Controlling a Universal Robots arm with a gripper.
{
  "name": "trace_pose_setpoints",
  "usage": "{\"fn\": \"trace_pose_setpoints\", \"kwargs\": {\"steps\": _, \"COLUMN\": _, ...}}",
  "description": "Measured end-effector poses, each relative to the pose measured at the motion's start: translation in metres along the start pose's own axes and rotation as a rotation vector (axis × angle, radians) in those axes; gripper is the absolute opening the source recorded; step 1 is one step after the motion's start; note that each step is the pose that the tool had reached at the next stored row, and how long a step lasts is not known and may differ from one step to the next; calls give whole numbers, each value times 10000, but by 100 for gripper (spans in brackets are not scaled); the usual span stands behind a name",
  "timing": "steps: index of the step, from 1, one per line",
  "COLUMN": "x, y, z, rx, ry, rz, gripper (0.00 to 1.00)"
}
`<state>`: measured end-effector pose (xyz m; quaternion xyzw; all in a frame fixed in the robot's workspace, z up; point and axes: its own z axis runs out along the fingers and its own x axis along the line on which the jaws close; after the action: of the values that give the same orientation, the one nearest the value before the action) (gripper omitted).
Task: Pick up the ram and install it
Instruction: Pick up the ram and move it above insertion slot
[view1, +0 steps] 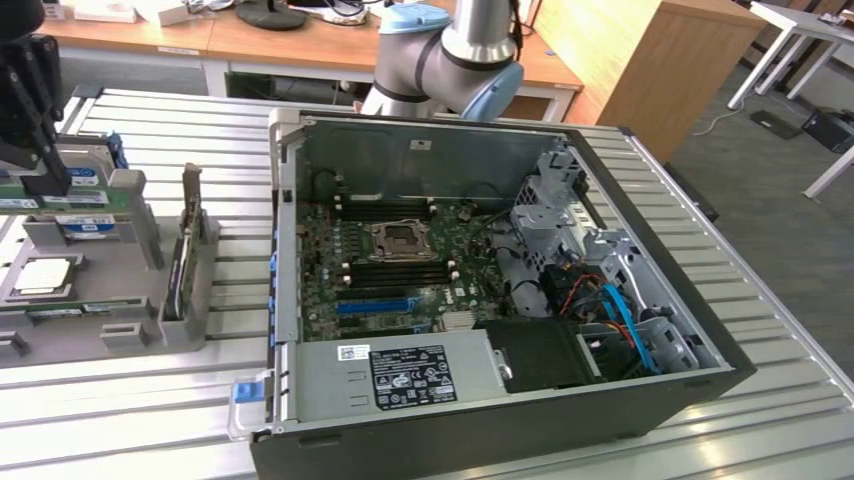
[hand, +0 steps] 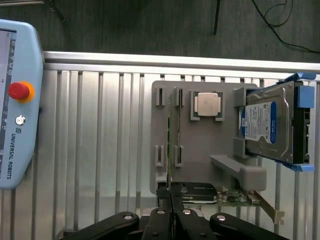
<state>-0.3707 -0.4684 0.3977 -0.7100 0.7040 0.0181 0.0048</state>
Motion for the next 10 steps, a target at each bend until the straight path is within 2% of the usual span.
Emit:
{"fn": "trace_pose_setpoints", "kwargs": {"steps": 1, "x": 0, "y": -27, "z": -1, "rx": -2, "ry": 1, "rz": 0, "gripper": 12}}
{"fn": "trace_pose_setpoints", "kwargs": {"steps": 2, "x": 2, "y": -172, "z": -3, "rx": -2, "ry": 0, "rz": 0, "gripper": 12}}
{"fn": "trace_pose_setpoints", "kwargs": {"steps": 3, "x": 3, "y": -273, "z": -6, "rx": -3, "ry": 1, "rz": 0, "gripper": 12}}
{"fn": "trace_pose_setpoints", "kwargs": {"steps": 4, "x": 3, "y": -335, "z": -6, "rx": -3, "ry": 0, "rz": 0, "gripper": 12}}
{"fn": "trace_pose_setpoints", "kwargs": {"steps": 10, "x": 5, "y": -495, "z": -10, "rx": -6, "ry": 0, "rz": -1, "gripper": 12}}
